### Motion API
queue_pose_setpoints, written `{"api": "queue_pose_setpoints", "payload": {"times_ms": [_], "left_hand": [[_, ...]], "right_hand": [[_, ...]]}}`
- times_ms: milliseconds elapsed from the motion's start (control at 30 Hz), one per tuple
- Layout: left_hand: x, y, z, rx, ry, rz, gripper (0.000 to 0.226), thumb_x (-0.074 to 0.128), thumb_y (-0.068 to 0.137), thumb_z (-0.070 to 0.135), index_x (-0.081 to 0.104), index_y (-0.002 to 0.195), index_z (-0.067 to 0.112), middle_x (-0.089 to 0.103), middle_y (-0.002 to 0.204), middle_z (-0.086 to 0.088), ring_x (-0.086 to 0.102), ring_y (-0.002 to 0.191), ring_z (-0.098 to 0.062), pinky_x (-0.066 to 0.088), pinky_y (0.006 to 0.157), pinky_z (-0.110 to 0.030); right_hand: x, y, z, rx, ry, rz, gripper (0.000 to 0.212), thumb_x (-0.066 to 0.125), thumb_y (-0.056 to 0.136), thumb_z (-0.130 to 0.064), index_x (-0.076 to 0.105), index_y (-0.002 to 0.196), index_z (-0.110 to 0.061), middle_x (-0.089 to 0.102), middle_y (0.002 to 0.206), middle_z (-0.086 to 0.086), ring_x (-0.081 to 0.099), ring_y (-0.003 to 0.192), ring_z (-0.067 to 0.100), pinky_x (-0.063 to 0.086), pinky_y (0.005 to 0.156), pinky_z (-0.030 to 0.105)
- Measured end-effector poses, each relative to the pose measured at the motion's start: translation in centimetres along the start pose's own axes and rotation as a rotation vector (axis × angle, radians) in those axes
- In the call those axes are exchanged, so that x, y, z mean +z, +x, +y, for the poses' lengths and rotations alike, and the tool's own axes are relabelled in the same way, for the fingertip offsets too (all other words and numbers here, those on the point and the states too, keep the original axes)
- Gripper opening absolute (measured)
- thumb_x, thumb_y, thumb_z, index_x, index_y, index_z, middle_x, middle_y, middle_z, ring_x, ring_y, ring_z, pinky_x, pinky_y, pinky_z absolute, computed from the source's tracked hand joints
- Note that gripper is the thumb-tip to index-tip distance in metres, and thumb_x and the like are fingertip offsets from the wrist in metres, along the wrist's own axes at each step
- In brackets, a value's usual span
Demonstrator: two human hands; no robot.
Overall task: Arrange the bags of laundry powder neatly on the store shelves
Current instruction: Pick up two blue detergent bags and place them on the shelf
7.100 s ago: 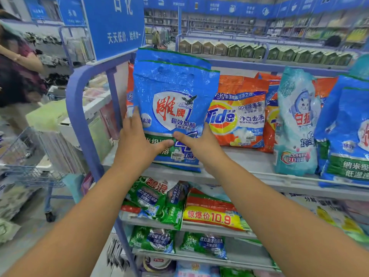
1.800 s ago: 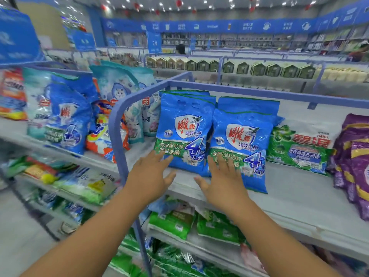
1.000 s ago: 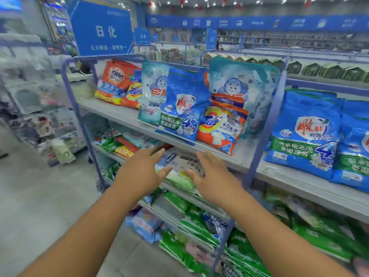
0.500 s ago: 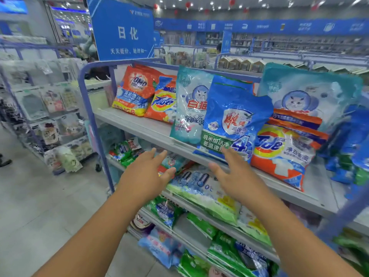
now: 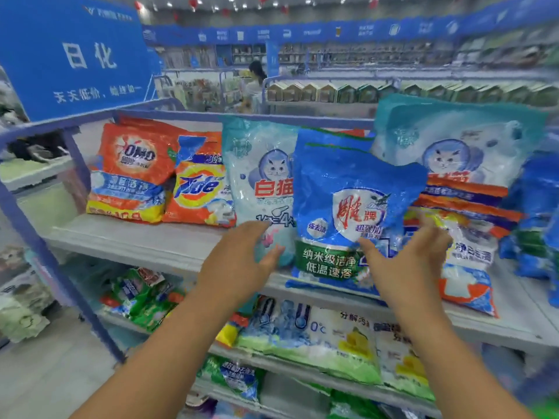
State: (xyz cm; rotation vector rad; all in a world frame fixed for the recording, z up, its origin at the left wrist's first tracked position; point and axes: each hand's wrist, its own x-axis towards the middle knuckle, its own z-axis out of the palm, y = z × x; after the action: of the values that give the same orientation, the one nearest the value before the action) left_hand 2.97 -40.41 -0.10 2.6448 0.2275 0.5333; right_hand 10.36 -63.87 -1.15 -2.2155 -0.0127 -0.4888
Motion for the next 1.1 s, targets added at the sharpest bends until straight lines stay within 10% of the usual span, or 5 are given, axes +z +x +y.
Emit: {"api": "queue_pose_setpoints", "payload": {"times_ms": [100, 333, 533, 900, 1100], "left_hand": [[1.3, 2.8, -0.9, 0.177, -0.039, 0.024, 0.054, 0.063, 0.096, 0.042, 0.054, 0.144, 0.021, 0.055, 0.144, 0.000, 0.040, 0.134, -0.019, 0.031, 0.107, -0.025], [3.0, 7.9, -2.1, 0.333, -0.286, 0.049, 0.030, 0.068, 0.091, 0.023, 0.069, 0.121, 0.020, 0.071, 0.113, 0.000, 0.056, 0.111, -0.024, 0.036, 0.091, -0.024], [3.8, 8.7, -2.6, 0.342, -0.272, 0.079, 0.036, 0.069, 0.091, 0.029, 0.068, 0.125, 0.019, 0.071, 0.118, -0.001, 0.055, 0.114, -0.028, 0.043, 0.099, -0.037], [4.7, 9.6, 1.6, 0.028, -0.157, 0.049, 0.056, 0.066, 0.077, 0.071, 0.063, 0.109, 0.025, 0.072, 0.096, 0.000, 0.062, 0.096, -0.030, 0.039, 0.083, -0.040], [5.8, 8.2, 4.5, -0.061, -0.607, -0.037, 0.019, 0.070, 0.093, 0.034, 0.069, 0.093, 0.015, 0.069, 0.081, -0.010, 0.064, 0.078, -0.033, 0.050, 0.067, -0.039]], "right_hand": [[0.3, 0.1, -0.2, 0.216, 0.042, -0.133, 0.067, 0.077, 0.082, -0.048, 0.049, 0.126, -0.007, 0.041, 0.137, 0.015, 0.042, 0.129, 0.029, 0.038, 0.077, 0.005], [0.8, 0.4, -1.2, 0.325, 0.207, -0.060, 0.049, 0.081, 0.080, -0.046, 0.054, 0.117, -0.026, 0.065, 0.121, -0.005, 0.062, 0.104, 0.018, 0.053, 0.092, 0.042], [1.0, -1.5, -1.6, 0.272, 0.300, 0.007, 0.074, 0.066, 0.093, -0.045, 0.035, 0.155, -0.019, 0.043, 0.152, -0.006, 0.039, 0.139, 0.016, 0.032, 0.107, 0.033], [-5.0, 1.1, -0.1, 0.208, 0.689, 0.394, 0.034, 0.076, 0.088, -0.035, 0.059, 0.117, -0.033, 0.064, 0.112, -0.025, 0.063, 0.109, 0.008, 0.048, 0.107, 0.044], [-6.2, 2.1, 3.7, 0.239, 0.573, 0.351, 0.070, 0.076, 0.079, -0.054, 0.056, 0.136, -0.019, 0.062, 0.137, -0.002, 0.057, 0.128, 0.024, 0.048, 0.106, 0.051]]}}
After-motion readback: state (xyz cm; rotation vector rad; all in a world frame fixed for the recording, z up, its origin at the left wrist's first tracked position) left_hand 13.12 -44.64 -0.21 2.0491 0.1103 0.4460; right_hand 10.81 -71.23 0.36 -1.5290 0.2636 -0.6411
